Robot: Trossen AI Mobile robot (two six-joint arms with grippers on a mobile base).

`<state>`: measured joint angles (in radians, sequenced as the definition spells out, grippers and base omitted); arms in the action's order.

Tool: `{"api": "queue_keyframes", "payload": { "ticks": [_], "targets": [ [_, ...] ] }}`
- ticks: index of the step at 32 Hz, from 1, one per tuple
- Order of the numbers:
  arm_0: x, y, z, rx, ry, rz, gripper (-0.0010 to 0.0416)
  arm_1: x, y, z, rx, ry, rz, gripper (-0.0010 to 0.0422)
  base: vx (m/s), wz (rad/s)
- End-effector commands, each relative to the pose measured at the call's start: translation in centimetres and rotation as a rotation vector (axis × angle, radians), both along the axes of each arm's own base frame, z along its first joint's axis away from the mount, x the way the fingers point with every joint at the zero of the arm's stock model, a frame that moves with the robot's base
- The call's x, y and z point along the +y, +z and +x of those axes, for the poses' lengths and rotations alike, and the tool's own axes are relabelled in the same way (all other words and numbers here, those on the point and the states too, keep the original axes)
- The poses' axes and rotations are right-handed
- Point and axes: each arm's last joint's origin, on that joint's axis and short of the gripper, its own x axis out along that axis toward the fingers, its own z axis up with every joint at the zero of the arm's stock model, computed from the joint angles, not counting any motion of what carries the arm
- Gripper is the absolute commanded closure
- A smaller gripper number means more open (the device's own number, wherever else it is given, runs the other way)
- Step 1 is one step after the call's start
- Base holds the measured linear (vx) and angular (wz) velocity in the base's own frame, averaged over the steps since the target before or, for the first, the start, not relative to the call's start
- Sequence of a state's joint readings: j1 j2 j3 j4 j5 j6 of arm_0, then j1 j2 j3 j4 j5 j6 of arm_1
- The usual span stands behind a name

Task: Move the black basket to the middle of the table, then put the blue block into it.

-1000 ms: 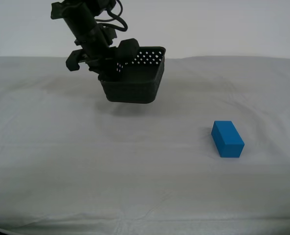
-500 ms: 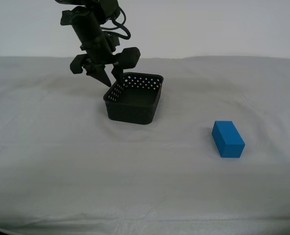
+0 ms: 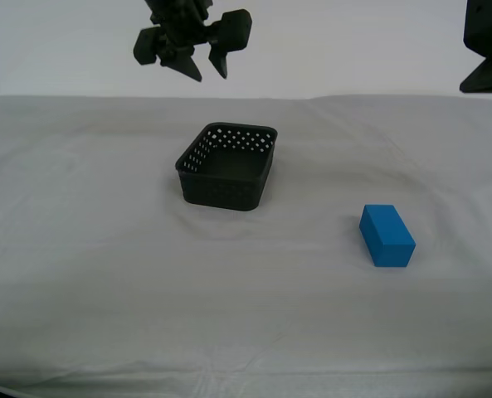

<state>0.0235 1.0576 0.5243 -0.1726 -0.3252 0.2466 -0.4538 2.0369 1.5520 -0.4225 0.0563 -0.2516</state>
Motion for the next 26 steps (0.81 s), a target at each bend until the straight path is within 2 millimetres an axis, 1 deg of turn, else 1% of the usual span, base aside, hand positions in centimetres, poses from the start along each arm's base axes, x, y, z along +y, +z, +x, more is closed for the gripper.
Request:
{"api": "queue_keyframes", "payload": {
  "ticks": [1,2,3,4,6,7,8,9,11,12,13,14,15,16,17,18,21,22,23,26],
  "targets": [
    [0.4,-0.4,-0.4,0.065,0.031,0.032,0.0394,0.0,1.3,0.5,-0.061,0.023,0.028,0.0208,0.0,0.0],
    [0.9,-0.6,-0.7,0.099,0.061,0.042,0.0379,-0.1,2.1,0.9,-0.089,0.022,0.023,0.0213,0.0,0.0],
    [1.2,-0.7,-0.8,0.112,0.071,0.042,0.0372,-0.1,2.4,1.0,-0.1,0.025,0.02,0.0214,0.0,0.0],
    [1.8,-0.9,-1.0,0.141,0.101,0.04,0.0347,-0.1,3.3,1.3,-0.132,0.025,0.021,0.0217,0.0,0.0],
    [2.7,-1.4,-1.1,0.18,0.144,0.036,0.0309,-0.1,4.3,1.7,-0.174,0.01,0.033,0.0218,0.0,0.0],
    [3.3,-1.8,-1.2,0.212,0.171,0.03,0.0283,-0.1,5.0,1.9,-0.194,0.004,0.033,0.0217,0.0,0.0],
    [3.5,-2.1,-1.2,0.228,0.183,0.027,0.0269,-0.1,5.3,1.9,-0.201,0.004,0.031,0.0217,0.0,0.0],
    [4.3,-2.8,-1.1,0.272,0.219,0.018,0.0226,0.0,6.1,2.2,-0.22,0.008,0.024,0.0218,0.0,0.0],
    [4.7,-3.3,-1.0,0.299,0.232,0.013,0.0199,0.1,6.4,2.3,-0.232,0.009,0.025,0.0217,0.0,0.0],
    [5.0,-4.2,-0.8,0.348,0.243,0.004,0.0151,0.2,6.7,2.4,-0.245,0.006,0.03,0.0218,0.0,0.0],
    [5.1,-4.6,-0.8,0.372,0.245,0.0,0.0128,0.3,6.8,2.5,-0.246,0.006,0.033,0.0217,0.0,0.0],
    [5.1,-4.8,-0.7,0.382,0.247,-0.002,0.0117,0.4,6.8,2.5,-0.245,0.008,0.033,0.0218,0.0,0.0],
    [5.2,-5.5,-0.5,0.414,0.245,-0.005,0.0091,0.5,6.8,2.6,-0.244,0.011,0.034,0.0218,0.0,0.0],
    [5.2,-5.9,-0.5,0.441,0.244,-0.008,0.0077,0.6,6.8,2.6,-0.242,0.011,0.035,0.0218,0.0,0.0],
    [5.3,-6.1,-0.5,0.454,0.244,-0.01,0.007,0.6,6.8,2.6,-0.242,0.012,0.035,0.0218,0.0,0.0],
    [5.4,-7.0,-0.3,0.491,0.245,-0.016,0.0055,0.7,6.8,2.6,-0.241,0.012,0.036,0.0218,0.0,0.0],
    [5.6,-7.6,-0.1,0.524,0.254,-0.023,0.0048,0.7,6.8,2.6,-0.24,0.014,0.036,0.0218,0.0,0.0],
    [5.8,-8.2,0.2,0.553,0.258,-0.026,0.0045,0.8,6.8,2.6,-0.239,0.015,0.037,0.0218,0.0,0.0],
    [6.5,-9.0,0.6,0.591,0.283,-0.04,0.0048,0.8,6.7,2.7,-0.241,0.004,0.048,0.0218,0.0,0.0],
    [7.9,-9.5,1.2,0.607,0.327,-0.062,0.0053,0.9,6.7,2.6,-0.24,-0.002,0.054,0.0218,0.0,0.0]
  ]
}}
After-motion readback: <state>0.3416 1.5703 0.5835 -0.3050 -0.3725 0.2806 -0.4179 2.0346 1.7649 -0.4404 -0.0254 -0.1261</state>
